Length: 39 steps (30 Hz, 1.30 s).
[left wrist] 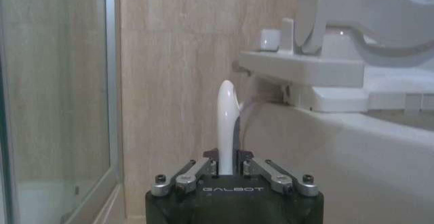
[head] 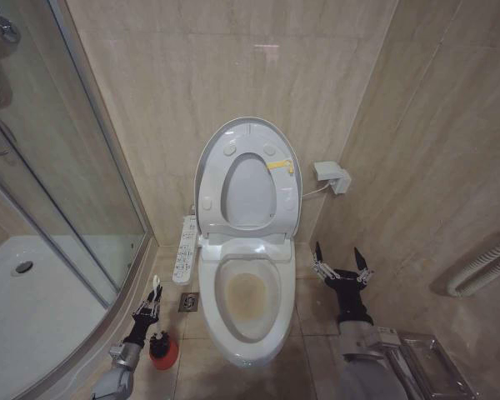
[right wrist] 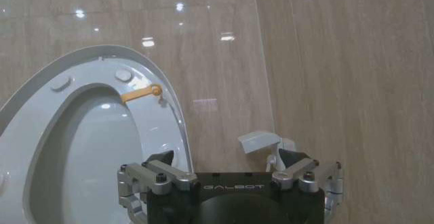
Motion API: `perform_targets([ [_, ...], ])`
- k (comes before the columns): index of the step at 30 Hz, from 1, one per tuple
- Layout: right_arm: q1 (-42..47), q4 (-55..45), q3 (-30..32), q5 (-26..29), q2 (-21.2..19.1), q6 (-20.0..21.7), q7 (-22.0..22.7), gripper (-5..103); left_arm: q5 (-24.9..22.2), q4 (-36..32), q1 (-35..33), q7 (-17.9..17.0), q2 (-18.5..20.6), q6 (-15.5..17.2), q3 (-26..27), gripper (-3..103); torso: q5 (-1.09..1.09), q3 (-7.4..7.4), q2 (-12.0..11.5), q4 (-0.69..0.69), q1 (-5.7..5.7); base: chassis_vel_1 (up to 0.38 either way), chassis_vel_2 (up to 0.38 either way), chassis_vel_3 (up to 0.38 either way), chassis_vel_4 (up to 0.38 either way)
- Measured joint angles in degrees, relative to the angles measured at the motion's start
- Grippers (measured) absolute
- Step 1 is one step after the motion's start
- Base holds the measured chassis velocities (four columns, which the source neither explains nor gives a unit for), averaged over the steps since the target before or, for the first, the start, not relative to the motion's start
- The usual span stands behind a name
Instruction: Open the toilet lid, clean the toilet bowl with a toilet brush, close the toilet lid, and flush.
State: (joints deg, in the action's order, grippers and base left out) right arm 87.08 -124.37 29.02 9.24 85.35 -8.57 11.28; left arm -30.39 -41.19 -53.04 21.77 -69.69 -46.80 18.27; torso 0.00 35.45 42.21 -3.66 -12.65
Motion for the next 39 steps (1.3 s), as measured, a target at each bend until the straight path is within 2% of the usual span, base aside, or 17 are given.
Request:
perform_targets([
  [12, 0.0, 0.0, 0.0, 0.0, 0.0, 0.0, 0.0, 100, 1.7, 4.2, 2.3, 0.8, -0.7, 0.0, 0.0, 17, 0.0, 0.0, 0.0, 0.0, 0.0, 0.0, 0.0, 0.0, 0.0],
  [28, 0.0, 0.0, 0.0, 0.0, 0.0, 0.0, 0.0, 100, -0.5, 0.1, 0.2, 1.1, 0.2, 0.1, 0.1, 17, 0.0, 0.0, 0.0, 0.0, 0.0, 0.0, 0.0, 0.0, 0.0],
  [32, 0.0, 0.0, 0.0, 0.0, 0.0, 0.0, 0.0, 100, -0.4, -1.4, -0.6, -0.7, 0.6, 0.5, 0.3, 17, 0.0, 0.0, 0.0, 0.0, 0.0, 0.0, 0.0, 0.0, 0.0],
  [39, 0.0, 0.0, 0.0, 0.0, 0.0, 0.0, 0.0, 100, -0.7, -2.3, -1.0, -1.3, 0.2, 0.8, 0.3, 17, 0.0, 0.0, 0.0, 0.0, 0.0, 0.0, 0.0, 0.0, 0.0],
])
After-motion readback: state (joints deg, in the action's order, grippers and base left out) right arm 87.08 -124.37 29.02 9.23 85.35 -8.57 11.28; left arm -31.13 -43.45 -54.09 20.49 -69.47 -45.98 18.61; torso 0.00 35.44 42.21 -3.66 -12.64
